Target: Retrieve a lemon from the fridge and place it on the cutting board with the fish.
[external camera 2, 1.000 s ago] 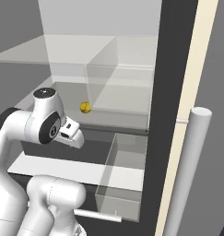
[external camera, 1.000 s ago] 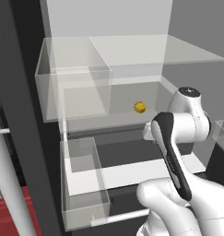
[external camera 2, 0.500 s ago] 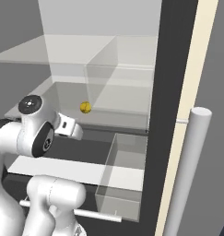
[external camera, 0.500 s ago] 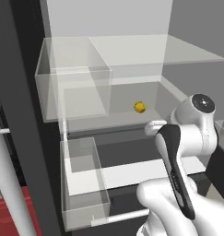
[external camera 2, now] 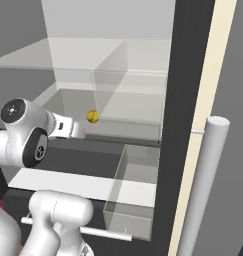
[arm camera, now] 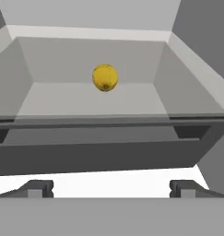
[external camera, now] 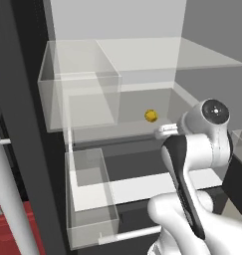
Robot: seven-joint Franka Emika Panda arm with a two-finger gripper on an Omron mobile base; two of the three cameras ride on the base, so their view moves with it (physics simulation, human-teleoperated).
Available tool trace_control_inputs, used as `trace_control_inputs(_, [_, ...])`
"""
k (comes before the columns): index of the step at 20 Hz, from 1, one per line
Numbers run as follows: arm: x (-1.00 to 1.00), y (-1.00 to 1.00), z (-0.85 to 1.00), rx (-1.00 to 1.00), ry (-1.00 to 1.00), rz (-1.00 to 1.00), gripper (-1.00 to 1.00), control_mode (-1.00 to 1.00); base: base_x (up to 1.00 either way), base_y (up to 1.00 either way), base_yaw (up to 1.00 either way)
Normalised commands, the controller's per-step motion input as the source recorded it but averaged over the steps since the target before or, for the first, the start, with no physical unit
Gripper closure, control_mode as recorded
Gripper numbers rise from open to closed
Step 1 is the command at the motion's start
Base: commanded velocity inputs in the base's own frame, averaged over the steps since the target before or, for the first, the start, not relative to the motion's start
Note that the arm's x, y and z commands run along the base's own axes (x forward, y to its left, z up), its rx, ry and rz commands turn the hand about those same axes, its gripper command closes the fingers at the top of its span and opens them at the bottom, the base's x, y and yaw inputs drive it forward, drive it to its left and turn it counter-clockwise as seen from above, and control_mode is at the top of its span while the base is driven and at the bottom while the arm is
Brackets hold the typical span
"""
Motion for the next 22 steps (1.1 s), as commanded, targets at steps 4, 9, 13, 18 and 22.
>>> trace_control_inputs(4, [0.38, -0.03, 0.0, 0.0, -0.02, 0.0, -1.0, -1.0, 0.0, 0.0, 0.0])
trace_control_inputs(9, [0.46, -0.04, 0.08, 0.0, 0.08, 0.0, -1.0, -1.0, 0.0, 0.0, 0.0])
trace_control_inputs(13, [0.6, 0.0, 0.0, 0.0, 0.05, 0.0, -1.0, -1.0, 0.0, 0.0, 0.0])
trace_control_inputs(18, [0.6, 0.0, -0.02, 0.01, 0.01, 0.0, -1.0, -1.0, 0.0, 0.0, 0.0])
trace_control_inputs(22, [0.47, 0.0, -0.04, 0.0, 0.0, 0.0, -1.0, -1.0, 0.0, 0.0, 0.0])
